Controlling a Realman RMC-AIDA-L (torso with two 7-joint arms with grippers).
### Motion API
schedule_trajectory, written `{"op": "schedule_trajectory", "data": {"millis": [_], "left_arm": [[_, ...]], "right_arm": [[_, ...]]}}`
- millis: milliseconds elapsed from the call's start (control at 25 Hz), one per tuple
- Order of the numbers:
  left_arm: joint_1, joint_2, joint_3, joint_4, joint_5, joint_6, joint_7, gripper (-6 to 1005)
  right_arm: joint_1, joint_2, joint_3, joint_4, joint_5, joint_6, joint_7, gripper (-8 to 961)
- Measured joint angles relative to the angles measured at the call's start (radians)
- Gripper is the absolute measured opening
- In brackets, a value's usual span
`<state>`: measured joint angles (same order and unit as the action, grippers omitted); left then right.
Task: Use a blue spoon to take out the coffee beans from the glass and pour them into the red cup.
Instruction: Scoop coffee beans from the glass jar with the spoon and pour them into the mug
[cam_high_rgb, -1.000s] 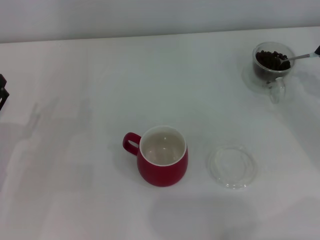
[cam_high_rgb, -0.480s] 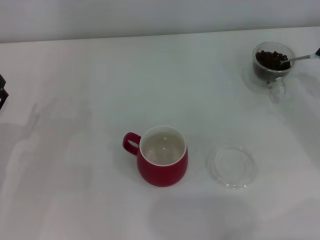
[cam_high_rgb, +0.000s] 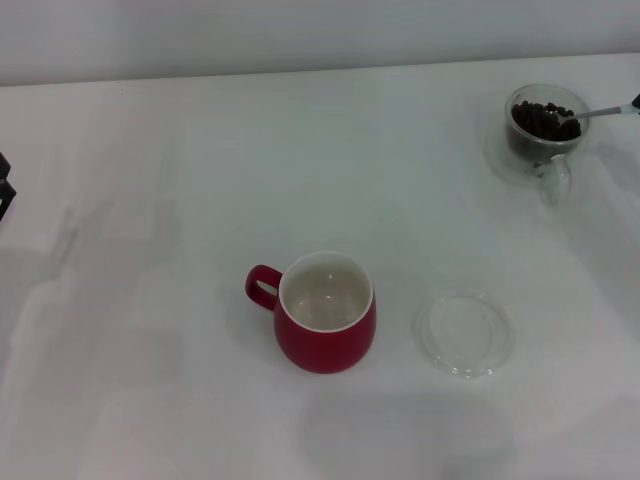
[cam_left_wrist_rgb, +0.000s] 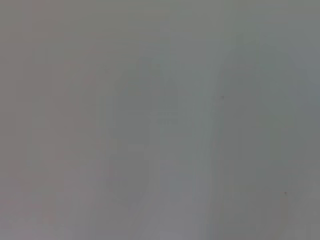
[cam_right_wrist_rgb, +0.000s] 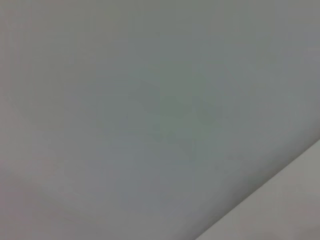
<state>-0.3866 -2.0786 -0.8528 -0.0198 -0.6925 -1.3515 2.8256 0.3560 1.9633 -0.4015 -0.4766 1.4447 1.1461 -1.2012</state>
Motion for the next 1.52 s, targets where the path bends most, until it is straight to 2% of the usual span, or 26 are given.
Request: {"op": "schedule_trajectory", "data": {"millis": [640,880,1520], "left_arm": [[0.005,0.000,0.000,0.000,-0.001,0.000,0.000,775],[0.005,0.000,0.000,0.000,0.001,0.001,0.000,775],[0.003,0.000,0.002,0.000,0.005,0.003,0.000,774]], "right_arm": [[-0.002,-0.016,0.015,0.000,0.025,0.004,0.068,184],[-0.001,-0.045,0.015,0.028,0.025,0.014,0.112,185],[0.006,-0.096,0.002,0.100,0.015,0.073,0.227,189]]}}
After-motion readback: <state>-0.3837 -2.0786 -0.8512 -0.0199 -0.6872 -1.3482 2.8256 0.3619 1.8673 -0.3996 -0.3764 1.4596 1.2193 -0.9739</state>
